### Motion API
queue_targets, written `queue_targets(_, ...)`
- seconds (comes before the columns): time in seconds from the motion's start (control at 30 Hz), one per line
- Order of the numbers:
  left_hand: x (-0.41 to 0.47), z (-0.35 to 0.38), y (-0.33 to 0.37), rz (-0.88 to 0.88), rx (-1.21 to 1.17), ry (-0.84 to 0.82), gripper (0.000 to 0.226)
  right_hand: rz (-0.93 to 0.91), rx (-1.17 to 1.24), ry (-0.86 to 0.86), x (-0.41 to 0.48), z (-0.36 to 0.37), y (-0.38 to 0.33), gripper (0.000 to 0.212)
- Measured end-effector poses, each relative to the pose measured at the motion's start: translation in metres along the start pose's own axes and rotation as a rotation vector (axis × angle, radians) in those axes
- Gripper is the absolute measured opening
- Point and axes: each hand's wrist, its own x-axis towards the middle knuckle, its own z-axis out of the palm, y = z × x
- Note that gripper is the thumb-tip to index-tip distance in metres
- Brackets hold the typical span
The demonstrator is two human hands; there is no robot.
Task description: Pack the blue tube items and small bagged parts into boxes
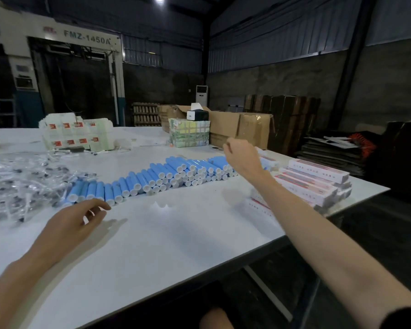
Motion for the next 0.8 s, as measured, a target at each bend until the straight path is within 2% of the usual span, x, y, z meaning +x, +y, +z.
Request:
queue_targets(0.27, -0.004, -0.013, 0.022, -0.131, 0.113, 0.049, 0.005, -0.185, 0.48, -0.125, -0.041, 0.085, -0.174, 0.043)
queue_targets(0.4, -0.004, -0.011, 0.016, -0.204, 0.187, 0.06, 0.009, -0.125, 0.711, -0.232, -0.073, 0.127, -0.237, 0.045)
queue_targets(0.53, -0.005, -0.015, 0.016, -0.279, 0.254, 0.045, 0.013, -0.034, 0.781, -0.332, -0.1, 0.162, -0.258, 0.038)
queue_targets(0.8, -0.004, -0.061, 0.019, -0.411, 0.354, -0.063, 0.022, -0.065, 0.856, -0.366, -0.096, 0.18, -0.245, 0.036)
